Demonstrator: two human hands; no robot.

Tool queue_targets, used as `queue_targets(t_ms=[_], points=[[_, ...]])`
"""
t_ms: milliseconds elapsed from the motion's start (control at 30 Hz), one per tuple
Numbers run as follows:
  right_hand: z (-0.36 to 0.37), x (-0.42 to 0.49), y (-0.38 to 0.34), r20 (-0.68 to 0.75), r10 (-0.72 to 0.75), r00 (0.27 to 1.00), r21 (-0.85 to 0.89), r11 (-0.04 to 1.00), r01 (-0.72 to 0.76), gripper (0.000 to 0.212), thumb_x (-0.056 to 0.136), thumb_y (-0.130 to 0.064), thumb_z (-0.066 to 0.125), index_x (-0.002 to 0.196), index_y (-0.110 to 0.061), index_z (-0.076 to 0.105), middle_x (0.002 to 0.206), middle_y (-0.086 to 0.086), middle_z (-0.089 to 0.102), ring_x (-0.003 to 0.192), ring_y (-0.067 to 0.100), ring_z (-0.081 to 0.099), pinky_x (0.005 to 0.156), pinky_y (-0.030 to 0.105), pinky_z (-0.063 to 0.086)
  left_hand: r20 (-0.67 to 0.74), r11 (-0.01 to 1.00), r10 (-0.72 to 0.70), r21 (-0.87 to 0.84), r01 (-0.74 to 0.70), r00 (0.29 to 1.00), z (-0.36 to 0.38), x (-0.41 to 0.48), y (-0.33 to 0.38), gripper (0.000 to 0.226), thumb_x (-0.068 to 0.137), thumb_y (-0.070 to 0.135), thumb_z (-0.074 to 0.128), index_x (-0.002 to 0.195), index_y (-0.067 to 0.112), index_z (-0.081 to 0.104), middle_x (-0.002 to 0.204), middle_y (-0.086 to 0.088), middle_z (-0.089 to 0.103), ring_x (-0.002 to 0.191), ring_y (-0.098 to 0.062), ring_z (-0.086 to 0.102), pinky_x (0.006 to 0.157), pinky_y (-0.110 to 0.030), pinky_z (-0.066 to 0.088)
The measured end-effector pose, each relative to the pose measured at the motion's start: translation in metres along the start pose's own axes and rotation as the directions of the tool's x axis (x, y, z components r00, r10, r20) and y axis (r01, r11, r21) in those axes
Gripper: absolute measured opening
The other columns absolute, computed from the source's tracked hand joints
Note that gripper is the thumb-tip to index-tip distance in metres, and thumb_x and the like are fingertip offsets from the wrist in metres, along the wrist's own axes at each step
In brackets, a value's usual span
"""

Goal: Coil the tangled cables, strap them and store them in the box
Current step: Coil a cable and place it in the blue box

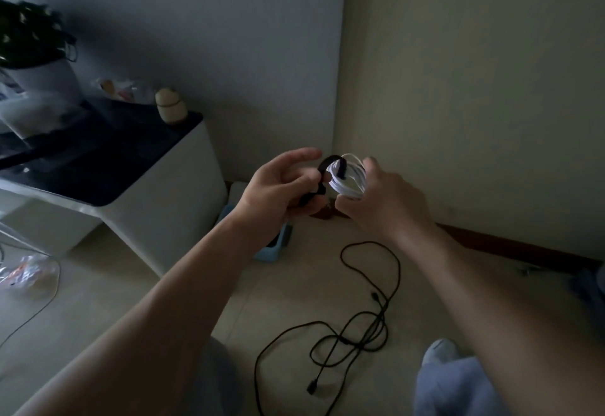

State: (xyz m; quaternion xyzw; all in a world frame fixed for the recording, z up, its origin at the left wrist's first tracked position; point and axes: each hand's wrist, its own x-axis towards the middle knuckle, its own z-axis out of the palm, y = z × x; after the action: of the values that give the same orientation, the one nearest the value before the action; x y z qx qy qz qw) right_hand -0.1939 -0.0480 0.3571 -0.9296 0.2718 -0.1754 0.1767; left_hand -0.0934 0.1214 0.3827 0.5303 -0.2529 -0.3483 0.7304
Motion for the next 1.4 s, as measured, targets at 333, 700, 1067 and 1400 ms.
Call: queue_targets(t_ms=[333,700,1067,1400], points=[[-0.003,-0.006,-0.006,-0.109,-0.11,0.988,-0.072,0.992,0.103,0.067,0.072,-0.084,0.046,0.104,-0.026,0.041,0.068,-0.012,0.049,0.051,0.016,0.041,0.046,0.025,0.021,-0.085,0.995,-0.063,0.076,0.07,0.994,0.009,0.006,-0.009,0.007,0.089,0.007,0.07,0.094,0.012,0.071,0.087,-0.008,0.075,0.062,-0.015,0.068,0.057,-0.022,0.056],[-0.012,-0.012,-0.007,-0.081,-0.109,0.991,-0.024,0.994,0.107,0.063,0.067,-0.086,0.047,0.094,-0.031,0.031,0.064,-0.018,0.035,0.056,0.017,0.037,0.047,0.023,0.018,-0.238,0.927,-0.135,0.313,0.208,0.962,0.007,0.006,-0.016,0.027,0.079,0.028,0.084,0.088,0.012,0.065,0.069,-0.001,0.073,0.042,-0.007,0.052,0.039,-0.018,0.039],[-0.004,-0.016,-0.011,0.01,-0.17,0.985,-0.011,0.985,0.17,0.059,0.07,-0.082,0.055,0.092,-0.033,0.031,0.079,-0.003,0.063,0.066,0.028,0.059,0.053,0.033,0.038,-0.196,0.926,-0.275,0.209,0.314,0.941,0.01,0.008,-0.018,0.014,0.085,0.029,0.077,0.082,0.018,0.069,0.067,-0.002,0.056,0.06,-0.015,0.049,0.049,-0.021,0.038],[-0.002,-0.015,-0.014,0.104,-0.095,0.99,0.17,0.983,0.076,0.048,0.073,-0.066,0.069,0.092,-0.031,0.043,0.084,-0.007,0.065,0.072,0.023,0.06,0.057,0.034,0.043,-0.198,0.934,-0.325,0.083,0.347,0.925,0.015,0.007,-0.02,0.016,0.087,0.028,0.074,0.085,0.012,0.076,0.077,-0.007,0.063,0.07,-0.018,0.062,0.063,-0.033,0.055]])
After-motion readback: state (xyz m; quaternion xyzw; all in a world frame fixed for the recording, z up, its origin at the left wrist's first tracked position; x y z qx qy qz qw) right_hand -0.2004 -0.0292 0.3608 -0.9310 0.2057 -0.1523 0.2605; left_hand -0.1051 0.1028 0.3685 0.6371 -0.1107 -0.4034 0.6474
